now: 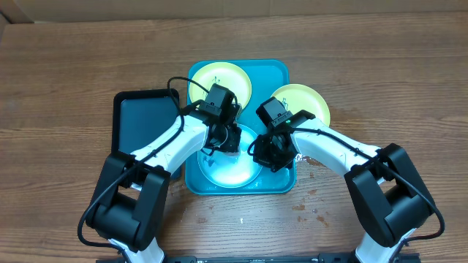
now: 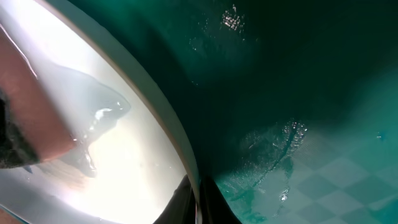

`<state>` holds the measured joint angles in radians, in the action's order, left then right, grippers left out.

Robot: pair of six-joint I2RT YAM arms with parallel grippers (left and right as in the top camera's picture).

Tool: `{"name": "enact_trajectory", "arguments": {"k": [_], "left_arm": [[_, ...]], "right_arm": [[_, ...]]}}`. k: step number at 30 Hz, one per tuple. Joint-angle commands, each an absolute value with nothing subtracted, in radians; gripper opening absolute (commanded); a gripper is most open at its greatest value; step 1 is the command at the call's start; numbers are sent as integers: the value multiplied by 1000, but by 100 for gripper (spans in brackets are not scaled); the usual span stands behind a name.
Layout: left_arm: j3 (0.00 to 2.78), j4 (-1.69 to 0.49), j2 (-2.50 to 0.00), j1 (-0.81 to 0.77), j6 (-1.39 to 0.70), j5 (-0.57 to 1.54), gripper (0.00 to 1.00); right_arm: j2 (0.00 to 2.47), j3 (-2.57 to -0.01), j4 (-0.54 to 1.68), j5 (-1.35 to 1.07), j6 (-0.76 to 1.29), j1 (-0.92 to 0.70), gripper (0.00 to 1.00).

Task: Clean dirty plates on tray and stack at the side
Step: 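Scrub the white plate with the sponge in the left gripper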

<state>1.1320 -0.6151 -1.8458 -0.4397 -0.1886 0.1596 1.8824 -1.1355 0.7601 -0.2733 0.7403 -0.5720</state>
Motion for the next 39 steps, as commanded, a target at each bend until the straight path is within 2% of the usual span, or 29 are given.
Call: {"name": "enact_trajectory", "arguments": {"k": [1,10,13,18,20,23,27,30,34,39], "left_arm": [[1116,-676,-1892,-430,-207,23,4],[1137,-911,-1905,-390,-153,-40,4],[1150,-929,-1905,-385,-87,48,4],[1161,-837,-1907,-393,9,395,4],[1160,-770,-1910,-405,8,470,4],[1160,-662,-1916,-430,-25,471,4],[1160,-625,-1943,-432,-31,459,4],[1160,-643,-1978,-425,-65,319,4],[1161,-691,-1999,-406,-181,-27,4],[1201,-757,-1999,-358,-224,-189,4]], "right_arm": [[1892,-1118,761,-249,755,-577,4],[1892,-1118,768,-249,755,-577,4],[1892,-1118,767,-249,755,-577,4],[1892,-1118,764,-248,755,-577,4],[1892,-1118,764,-248,755,-577,4],[1892,-1118,765,-249,755,-577,4],[1892,-1118,765,-249,755,-577,4],[1892,-1118,765,-249,755,-577,4],[1892,-1118,768,-249,755,-577,4],[1892,-1118,768,-248,755,-577,4]]}}
